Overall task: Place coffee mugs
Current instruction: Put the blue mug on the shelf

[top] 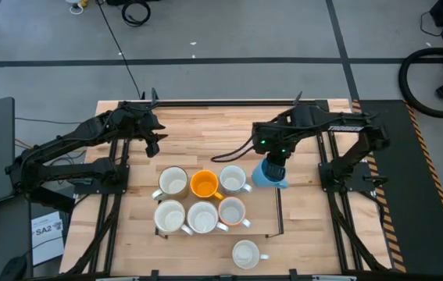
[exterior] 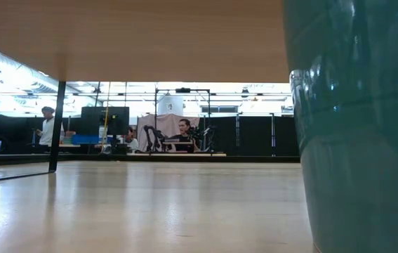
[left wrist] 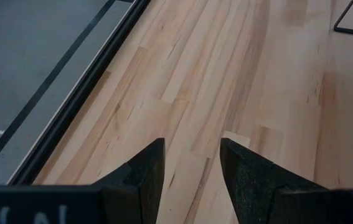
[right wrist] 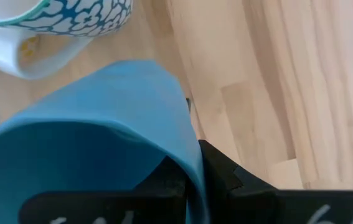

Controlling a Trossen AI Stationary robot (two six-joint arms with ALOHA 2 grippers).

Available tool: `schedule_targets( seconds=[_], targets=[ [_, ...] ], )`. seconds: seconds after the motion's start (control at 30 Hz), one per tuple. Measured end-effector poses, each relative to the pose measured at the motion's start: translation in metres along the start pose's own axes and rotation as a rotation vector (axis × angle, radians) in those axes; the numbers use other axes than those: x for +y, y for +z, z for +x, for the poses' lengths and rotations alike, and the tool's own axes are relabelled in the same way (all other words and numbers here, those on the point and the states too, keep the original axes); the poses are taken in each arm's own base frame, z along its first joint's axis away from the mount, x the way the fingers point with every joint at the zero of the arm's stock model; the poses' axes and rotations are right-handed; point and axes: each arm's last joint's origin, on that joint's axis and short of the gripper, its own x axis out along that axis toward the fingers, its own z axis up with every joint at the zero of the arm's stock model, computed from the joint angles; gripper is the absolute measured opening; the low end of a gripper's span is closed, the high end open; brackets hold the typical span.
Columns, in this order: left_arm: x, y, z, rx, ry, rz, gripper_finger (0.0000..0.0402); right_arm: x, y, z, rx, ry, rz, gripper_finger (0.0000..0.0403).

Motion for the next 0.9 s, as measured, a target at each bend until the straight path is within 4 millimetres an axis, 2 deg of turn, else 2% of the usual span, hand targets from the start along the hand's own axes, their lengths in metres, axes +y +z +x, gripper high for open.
schedule_targets(
  seconds=[0.3,0.9],
  targets=[
    [0.000,0.000,0.000,0.000,0.000,0.000,0.0160,0.003,0.012,0.018,0.054,0.000,0.000,0.0030],
    [0.000,-0.001,0.000,0.013,-0.003,0.000,0.0160,0.008,0.024,0.034,0.073,0.028,-0.002,0.0031]
  ],
)
